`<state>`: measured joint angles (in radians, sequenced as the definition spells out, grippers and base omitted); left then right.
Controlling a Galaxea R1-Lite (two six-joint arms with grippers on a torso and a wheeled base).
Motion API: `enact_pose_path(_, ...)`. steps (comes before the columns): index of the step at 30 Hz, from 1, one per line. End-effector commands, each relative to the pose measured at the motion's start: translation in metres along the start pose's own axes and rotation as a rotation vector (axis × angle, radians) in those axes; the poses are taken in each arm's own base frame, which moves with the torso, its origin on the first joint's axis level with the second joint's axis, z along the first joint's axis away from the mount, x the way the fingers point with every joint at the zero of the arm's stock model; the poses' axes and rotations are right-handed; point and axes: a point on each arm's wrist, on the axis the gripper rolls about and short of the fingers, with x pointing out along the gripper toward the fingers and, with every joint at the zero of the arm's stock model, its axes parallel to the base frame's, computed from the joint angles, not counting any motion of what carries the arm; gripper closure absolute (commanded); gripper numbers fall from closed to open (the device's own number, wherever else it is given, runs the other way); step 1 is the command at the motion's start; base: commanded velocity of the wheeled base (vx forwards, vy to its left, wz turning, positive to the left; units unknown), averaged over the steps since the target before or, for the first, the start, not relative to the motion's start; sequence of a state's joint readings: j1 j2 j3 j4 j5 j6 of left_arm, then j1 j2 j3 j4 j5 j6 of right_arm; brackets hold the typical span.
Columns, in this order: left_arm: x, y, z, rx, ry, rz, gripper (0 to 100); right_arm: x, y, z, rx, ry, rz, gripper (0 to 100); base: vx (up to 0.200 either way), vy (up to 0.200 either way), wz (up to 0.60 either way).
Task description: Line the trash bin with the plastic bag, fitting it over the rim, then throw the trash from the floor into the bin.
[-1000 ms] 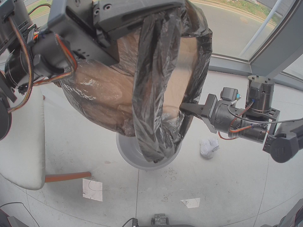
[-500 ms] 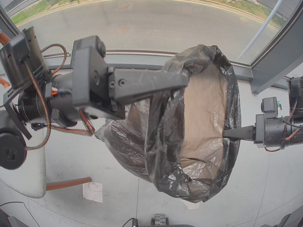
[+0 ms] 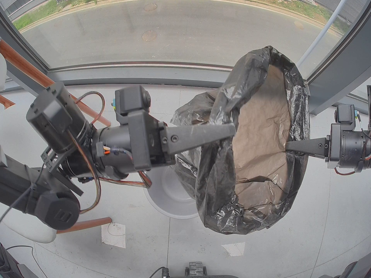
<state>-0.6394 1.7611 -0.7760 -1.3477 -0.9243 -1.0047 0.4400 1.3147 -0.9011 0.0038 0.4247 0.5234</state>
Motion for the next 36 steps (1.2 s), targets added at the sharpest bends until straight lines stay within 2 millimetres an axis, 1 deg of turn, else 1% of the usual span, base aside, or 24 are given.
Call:
enact_pose_path(1,-0.002,0.022,-0.017,-0.084,0.025,0.041,100,-0.003,0.002,0.001,-0.004,-0.006,0.004,100,0.0,0.0,0.0)
enact_pose_path(2,-0.007,0.027,-0.028,-0.112,0.036,0.061,100,-0.002,0.001,-0.003,0.005,0.025,-0.009,100,0.0,0.0,0.0)
enact_pose_path(4,-0.009,0.034,-0.035,-0.126,0.043,0.075,100,0.001,-0.002,-0.006,-0.008,0.041,-0.016,100,0.0,0.0,0.0)
enact_pose_path(7,-0.01,0.038,-0.036,-0.108,0.03,0.064,100,0.004,-0.004,-0.009,-0.052,0.055,-0.02,100,0.0,0.0,0.0)
enact_pose_path(11,-0.01,0.041,-0.037,-0.093,0.021,0.054,100,0.009,-0.006,-0.01,-0.06,0.077,-0.027,100,0.0,0.0,0.0)
enact_pose_path(13,-0.012,0.04,-0.04,-0.099,0.023,0.058,100,0.011,-0.003,-0.014,-0.065,0.096,-0.016,100,0.0,0.0,0.0)
enact_pose_path(15,-0.015,0.039,-0.045,-0.111,0.03,0.065,100,0.014,-0.001,-0.017,-0.07,0.115,-0.006,100,0.0,0.0,0.0)
enact_pose_path(20,-0.024,0.04,-0.06,-0.153,0.047,0.095,100,0.026,-0.006,-0.019,-0.065,0.146,-0.015,100,0.0,0.0,0.0)
enact_pose_path(24,-0.028,0.04,-0.063,-0.159,0.045,0.102,100,0.033,-0.008,-0.02,-0.059,0.165,-0.02,100,0.0,0.0,0.0)
enact_pose_path(28,-0.038,0.046,-0.062,-0.158,0.025,0.139,100,0.04,-0.01,-0.019,-0.064,0.177,-0.025,100,0.0,0.0,0.0)
enact_pose_path(33,-0.048,0.048,-0.054,-0.157,-0.007,0.164,100,0.049,-0.01,-0.013,-0.096,0.173,-0.02,100,0.0,0.0,0.0)
enact_pose_path(36,-0.052,0.046,-0.055,-0.159,-0.022,0.179,100,0.053,-0.009,-0.012,-0.098,0.183,-0.014,100,0.0,0.0,0.0)
